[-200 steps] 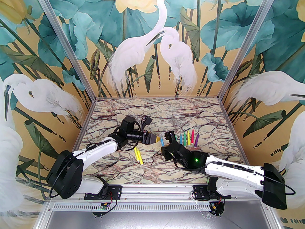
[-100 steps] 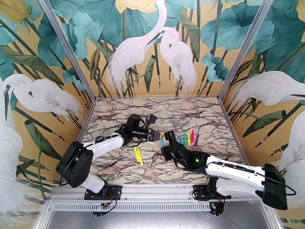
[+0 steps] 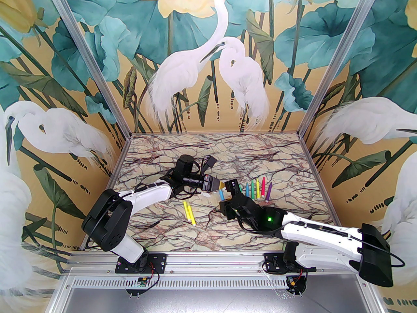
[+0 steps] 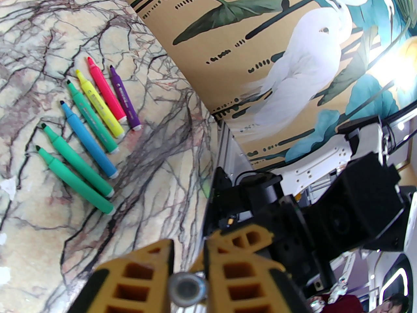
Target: Open the pen caps
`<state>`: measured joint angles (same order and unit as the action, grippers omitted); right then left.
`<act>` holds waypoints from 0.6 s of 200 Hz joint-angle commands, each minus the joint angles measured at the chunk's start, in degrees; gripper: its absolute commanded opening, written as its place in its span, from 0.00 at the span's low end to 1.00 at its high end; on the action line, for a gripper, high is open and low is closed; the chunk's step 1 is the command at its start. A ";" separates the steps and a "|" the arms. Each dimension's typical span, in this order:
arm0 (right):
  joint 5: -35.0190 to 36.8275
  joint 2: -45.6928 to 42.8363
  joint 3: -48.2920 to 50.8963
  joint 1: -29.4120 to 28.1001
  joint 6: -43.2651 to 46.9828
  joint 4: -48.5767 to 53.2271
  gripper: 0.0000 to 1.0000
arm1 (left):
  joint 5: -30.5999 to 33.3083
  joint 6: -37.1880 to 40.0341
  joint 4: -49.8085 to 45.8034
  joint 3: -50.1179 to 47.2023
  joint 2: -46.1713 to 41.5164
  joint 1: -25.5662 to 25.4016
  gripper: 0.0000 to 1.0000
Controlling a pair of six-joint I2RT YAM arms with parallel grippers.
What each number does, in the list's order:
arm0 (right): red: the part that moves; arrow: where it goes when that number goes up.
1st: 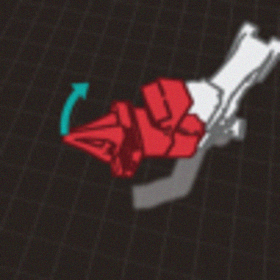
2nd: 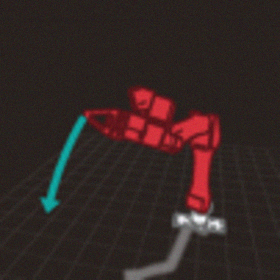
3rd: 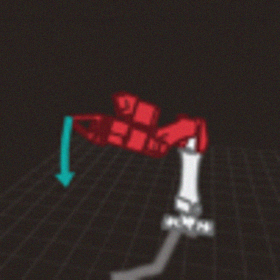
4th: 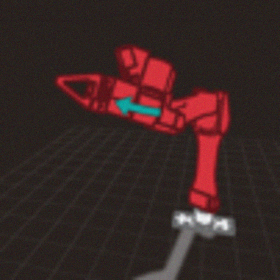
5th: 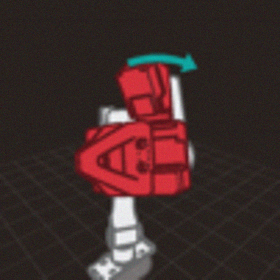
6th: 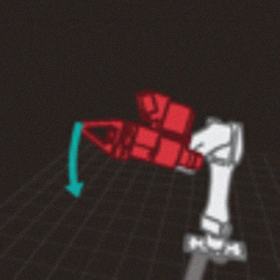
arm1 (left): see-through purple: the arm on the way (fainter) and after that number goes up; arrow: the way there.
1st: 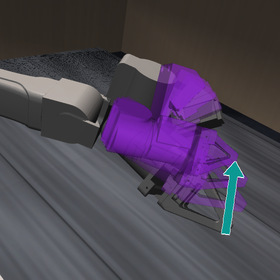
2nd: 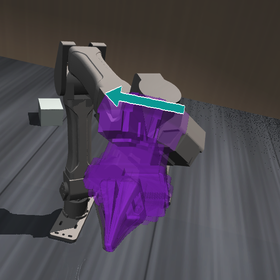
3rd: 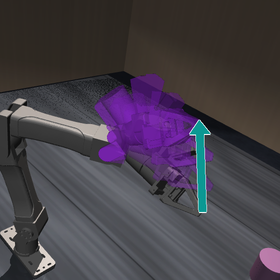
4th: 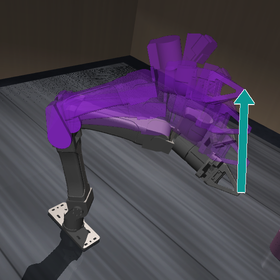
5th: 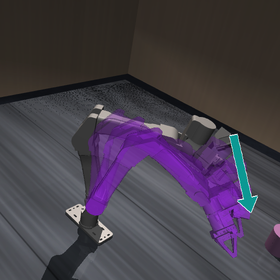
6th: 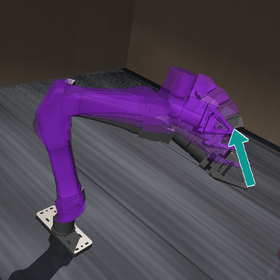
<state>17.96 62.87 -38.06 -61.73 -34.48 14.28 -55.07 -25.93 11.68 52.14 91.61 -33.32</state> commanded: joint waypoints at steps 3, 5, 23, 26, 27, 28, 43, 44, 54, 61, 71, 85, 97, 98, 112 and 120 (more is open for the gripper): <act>0.79 -0.26 0.16 0.72 0.25 -0.82 0.43 | -1.60 0.14 1.07 1.32 0.15 -0.25 0.12; 0.71 -0.20 0.18 0.78 0.21 -0.90 0.44 | -1.62 0.15 1.06 1.32 0.15 -0.25 0.12; -0.51 0.69 0.17 1.59 0.04 -1.48 0.45 | -1.71 0.40 0.49 1.36 -0.45 -0.25 0.10; -0.71 0.87 0.16 1.75 0.03 -1.60 0.46 | -1.71 0.54 0.32 1.37 -0.60 -0.21 0.10; -0.81 0.90 0.08 1.86 0.03 -1.61 0.46 | -1.71 0.58 0.30 1.38 -0.62 -0.23 0.10; -0.90 0.96 0.05 1.87 0.03 -1.62 0.46 | -1.71 0.60 0.28 1.38 -0.68 -0.24 0.10; -1.85 1.98 -0.12 2.59 -0.15 -2.12 0.46 | -1.62 0.81 -0.16 1.29 -1.17 -0.25 0.10; -1.85 1.98 -0.12 2.59 -0.15 -2.12 0.46 | -1.62 0.80 -0.16 1.30 -1.17 -0.25 0.10; -2.45 2.43 -0.19 2.92 -0.09 -2.54 0.46 | -1.39 0.95 -0.38 1.19 -1.42 -0.25 0.10; -2.84 2.76 -0.19 3.10 -0.08 -2.86 0.46 | -1.27 0.95 -0.37 1.20 -1.44 -0.25 0.10; -3.44 3.08 -0.23 3.35 -0.08 -3.43 0.46 | -1.06 0.95 -0.43 1.14 -1.59 -0.25 0.10; -4.44 3.69 -0.29 3.63 -0.07 -4.19 0.46 | -0.43 0.85 -0.52 1.21 -1.67 -0.25 0.10; -5.08 4.14 -0.30 3.88 -0.08 -4.69 0.46 | 0.21 0.76 -0.70 1.26 -1.70 -0.20 0.09; -5.10 4.21 -0.28 3.94 -0.07 -4.70 0.45 | 0.26 0.73 -0.79 1.28 -1.70 -0.23 0.09; -5.81 4.78 -0.45 4.12 0.07 -5.17 0.45 | 0.73 0.61 -1.03 1.44 -1.78 -0.20 0.07; -6.12 5.13 -0.43 4.25 0.07 -5.37 0.45 | 1.07 0.47 -1.05 1.55 -1.76 -0.18 0.06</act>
<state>13.65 66.96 -38.06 -58.00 -34.46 11.03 -54.87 -25.91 11.44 52.14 91.48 -33.32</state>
